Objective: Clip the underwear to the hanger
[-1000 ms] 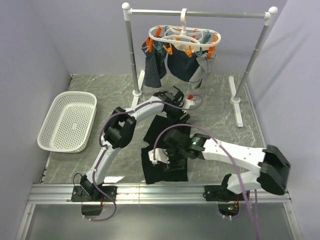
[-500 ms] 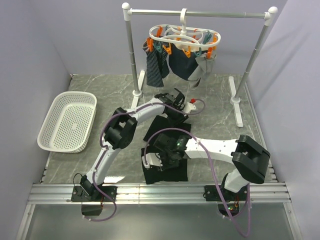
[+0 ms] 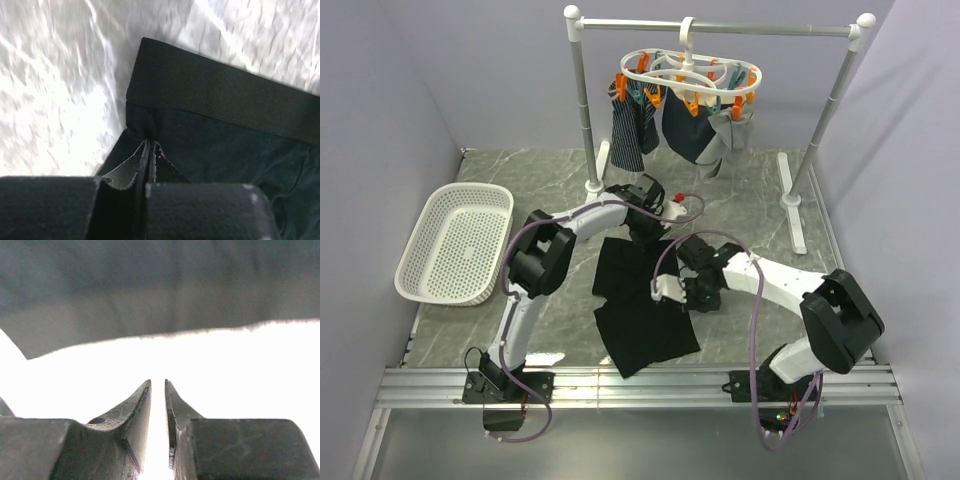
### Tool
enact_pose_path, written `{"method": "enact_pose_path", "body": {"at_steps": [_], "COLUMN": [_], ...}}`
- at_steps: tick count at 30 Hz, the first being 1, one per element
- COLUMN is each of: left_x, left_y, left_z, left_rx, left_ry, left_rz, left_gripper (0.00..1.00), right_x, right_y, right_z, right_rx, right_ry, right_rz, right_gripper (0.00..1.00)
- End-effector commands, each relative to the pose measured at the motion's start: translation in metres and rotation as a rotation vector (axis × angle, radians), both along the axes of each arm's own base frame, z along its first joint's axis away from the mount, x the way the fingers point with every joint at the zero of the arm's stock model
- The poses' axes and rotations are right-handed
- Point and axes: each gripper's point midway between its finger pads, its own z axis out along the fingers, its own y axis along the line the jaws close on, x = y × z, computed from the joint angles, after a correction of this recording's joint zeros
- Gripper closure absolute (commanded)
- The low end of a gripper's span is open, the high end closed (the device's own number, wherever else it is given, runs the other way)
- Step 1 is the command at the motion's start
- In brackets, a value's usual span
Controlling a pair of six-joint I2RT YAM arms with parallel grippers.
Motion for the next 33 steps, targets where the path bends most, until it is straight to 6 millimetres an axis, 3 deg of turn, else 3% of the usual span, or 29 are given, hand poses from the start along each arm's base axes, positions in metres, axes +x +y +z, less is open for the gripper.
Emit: {"method": "enact_pose_path", "body": {"at_steps": [1,3,5,8,11,13,17,22,26,33], "left_x": [-0.029,-0.034,-0.035,-0.024,-0.015,-0.01,-0.007,0.002,0.006,0.004], "left_y": [0.037,0.041,0.041,0.033,0.026,0.022,0.02,0.02,0.022,0.033], "left_z": [-0.02,-0.02,-0.017,-0.007,-0.01,-0.008,-0.013,-0.012,-0.01,-0.01], "left_rx": [0.12,0.118,0.097,0.075,0.068,0.059,0.062,0.057,0.048,0.049], "left_ry": [0.102,0.129,0.136,0.132,0.143,0.142,0.156,0.149,0.148,0.155], "left_rz": [0.04,0.072,0.084,0.103,0.117,0.12,0.128,0.145,0.16,0.17], "left_gripper": [0.96,0.96,0.96,0.96,0.97,0.96,0.97,0.97,0.97,0.98], "right_x": [0.016,0.033,0.037,0.03,0.005,-0.019,-0.037,-0.044,-0.045,-0.034], "right_y": [-0.024,-0.025,-0.011,0.032,0.077,0.098,0.132,0.162,0.149,0.092], "right_z": [0.007,0.016,0.038,0.094,0.118,0.107,0.076,0.041,0.015,-0.029], "right_rx": [-0.047,-0.02,0.071,0.31,0.431,0.42,0.38,0.295,0.202,-0.021], "right_ry": [-0.022,-0.045,-0.047,-0.072,-0.081,-0.067,-0.056,-0.017,0.0,0.039], "right_rz": [-0.006,-0.053,-0.087,-0.102,-0.068,0.015,0.084,0.118,0.16,0.169], "right_gripper": [0.76,0.76,0.74,0.66,0.62,0.59,0.5,0.5,0.53,0.54]}}
